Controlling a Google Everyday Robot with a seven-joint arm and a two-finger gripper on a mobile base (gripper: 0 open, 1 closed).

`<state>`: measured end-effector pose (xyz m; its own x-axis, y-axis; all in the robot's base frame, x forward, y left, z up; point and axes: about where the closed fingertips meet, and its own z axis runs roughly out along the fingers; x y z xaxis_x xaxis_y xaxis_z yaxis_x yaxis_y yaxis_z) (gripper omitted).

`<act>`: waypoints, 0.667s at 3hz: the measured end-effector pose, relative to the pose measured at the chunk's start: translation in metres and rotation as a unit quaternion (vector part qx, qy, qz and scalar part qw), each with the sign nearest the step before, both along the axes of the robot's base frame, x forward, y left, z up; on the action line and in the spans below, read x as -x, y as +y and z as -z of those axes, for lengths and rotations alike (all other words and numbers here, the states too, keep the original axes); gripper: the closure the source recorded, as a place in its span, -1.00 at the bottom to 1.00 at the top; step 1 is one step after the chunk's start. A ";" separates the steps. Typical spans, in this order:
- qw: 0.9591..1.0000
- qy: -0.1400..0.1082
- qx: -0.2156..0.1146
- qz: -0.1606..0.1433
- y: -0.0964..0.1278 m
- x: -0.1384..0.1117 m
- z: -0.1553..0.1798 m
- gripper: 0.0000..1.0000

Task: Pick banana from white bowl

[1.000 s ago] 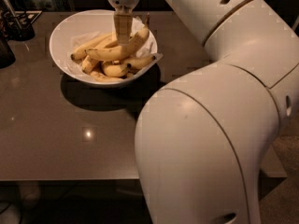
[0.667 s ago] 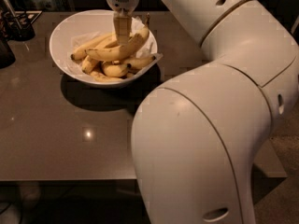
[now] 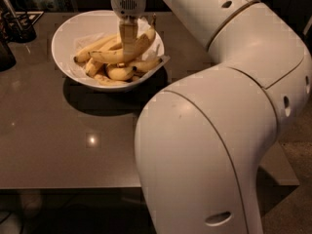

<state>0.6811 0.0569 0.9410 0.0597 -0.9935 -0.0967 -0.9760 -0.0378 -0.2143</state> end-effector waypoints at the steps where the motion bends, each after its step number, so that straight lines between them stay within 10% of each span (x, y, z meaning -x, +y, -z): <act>1: 1.000 0.012 0.005 0.000 -0.003 0.001 0.011 -0.06; 2: 1.000 0.020 0.009 -0.004 -0.004 0.001 0.018 -0.06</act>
Offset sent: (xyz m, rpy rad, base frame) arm -0.0211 -0.0210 -0.0235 -0.0808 0.1320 0.0119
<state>0.6803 0.0532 0.9228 0.0633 -0.9947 -0.0811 -0.9834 -0.0483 -0.1751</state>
